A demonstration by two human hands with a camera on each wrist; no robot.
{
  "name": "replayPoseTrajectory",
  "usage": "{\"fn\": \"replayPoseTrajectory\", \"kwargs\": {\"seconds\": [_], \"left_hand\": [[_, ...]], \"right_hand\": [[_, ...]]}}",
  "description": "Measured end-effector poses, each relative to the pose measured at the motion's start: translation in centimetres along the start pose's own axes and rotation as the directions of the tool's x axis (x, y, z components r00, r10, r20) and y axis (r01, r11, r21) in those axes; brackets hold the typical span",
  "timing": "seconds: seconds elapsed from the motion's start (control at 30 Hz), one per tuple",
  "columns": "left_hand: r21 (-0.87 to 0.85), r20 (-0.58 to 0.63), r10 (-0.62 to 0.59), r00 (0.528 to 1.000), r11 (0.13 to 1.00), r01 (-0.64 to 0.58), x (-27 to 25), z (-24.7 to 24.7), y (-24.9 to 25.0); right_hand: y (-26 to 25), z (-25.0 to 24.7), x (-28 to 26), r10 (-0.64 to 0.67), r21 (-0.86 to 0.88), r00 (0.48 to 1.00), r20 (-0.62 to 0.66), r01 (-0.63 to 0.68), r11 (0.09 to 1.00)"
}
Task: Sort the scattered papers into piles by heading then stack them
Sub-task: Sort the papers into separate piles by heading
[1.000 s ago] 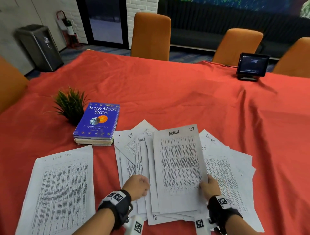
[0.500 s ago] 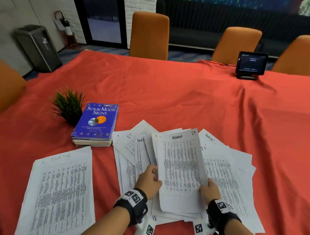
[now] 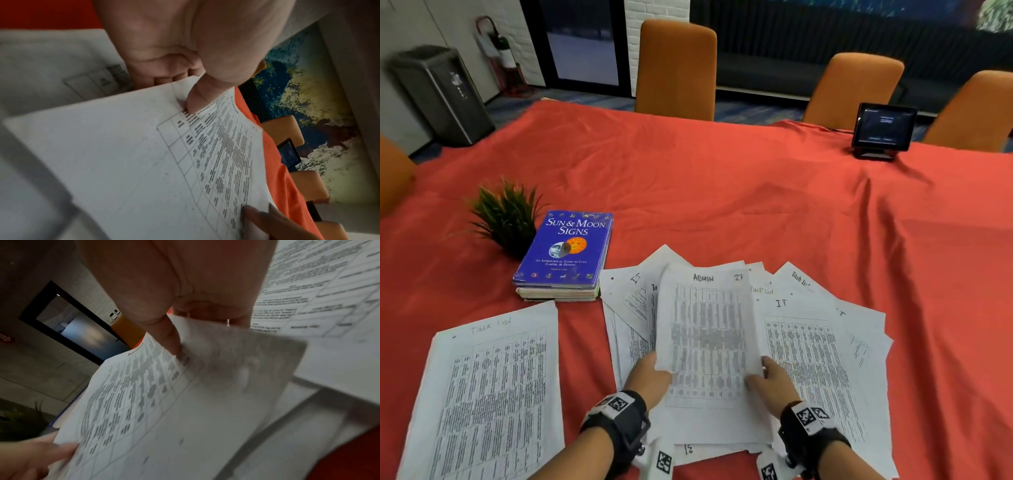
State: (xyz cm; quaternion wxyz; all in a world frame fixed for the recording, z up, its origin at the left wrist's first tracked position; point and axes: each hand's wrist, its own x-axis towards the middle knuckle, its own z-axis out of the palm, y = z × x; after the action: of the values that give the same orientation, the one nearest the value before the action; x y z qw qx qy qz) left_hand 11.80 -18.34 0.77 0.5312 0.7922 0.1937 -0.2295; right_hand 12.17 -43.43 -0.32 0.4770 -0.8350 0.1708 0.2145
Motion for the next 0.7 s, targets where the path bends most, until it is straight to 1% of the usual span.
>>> {"fn": "replayPoseTrajectory", "kwargs": {"seconds": [0.17,0.23,0.3,0.37,0.43,0.47,0.57,0.6,0.63,0.7], "left_hand": [[-0.025,-0.100,-0.097,0.990,0.995,0.095,-0.2,-4.1,-3.3],[-0.012,-0.166,-0.117,0.979,0.993,0.116,-0.5,-5.8,-4.1],[0.004,-0.189,-0.123,0.974,0.992,0.126,-0.7,-7.0,-4.6],[0.017,-0.186,-0.117,0.976,0.992,0.123,-0.6,-7.3,-4.9],[-0.016,-0.156,-0.119,0.981,0.993,0.118,-0.2,-7.1,-5.1],[-0.023,-0.143,-0.117,0.983,0.993,0.115,-0.2,-6.8,-5.0],[-0.002,-0.134,-0.126,0.983,0.992,0.127,0.1,-6.3,-5.1],[0.000,-0.138,-0.129,0.982,0.992,0.130,0.2,-6.3,-5.2],[0.009,-0.141,-0.131,0.981,0.991,0.133,0.2,-6.3,-5.2],[0.018,-0.146,-0.132,0.980,0.991,0.136,0.4,-6.4,-5.3]], "right_hand": [[0.2,-0.5,0.8,0.016,-0.032,0.989,-0.150,-0.021,0.999],[0.6,-1.4,1.3,0.043,-0.050,0.972,-0.230,-0.055,0.997],[1.2,-2.9,1.7,0.090,-0.068,0.949,-0.304,-0.116,0.991],[1.9,-4.9,2.0,0.145,-0.125,0.906,-0.398,-0.211,0.970],[2.5,-7.1,1.8,0.215,-0.210,0.844,-0.491,-0.354,0.911],[3.1,-8.4,1.8,0.252,-0.238,0.818,-0.517,-0.420,0.876],[5.0,-11.9,1.6,0.332,-0.283,0.778,-0.532,-0.534,0.797],[5.6,-12.6,1.6,0.350,-0.282,0.778,-0.522,-0.545,0.789],[5.9,-13.2,1.5,0.365,-0.267,0.784,-0.502,-0.542,0.797],[5.9,-13.7,1.3,0.393,-0.183,0.811,-0.433,-0.506,0.843]]}}
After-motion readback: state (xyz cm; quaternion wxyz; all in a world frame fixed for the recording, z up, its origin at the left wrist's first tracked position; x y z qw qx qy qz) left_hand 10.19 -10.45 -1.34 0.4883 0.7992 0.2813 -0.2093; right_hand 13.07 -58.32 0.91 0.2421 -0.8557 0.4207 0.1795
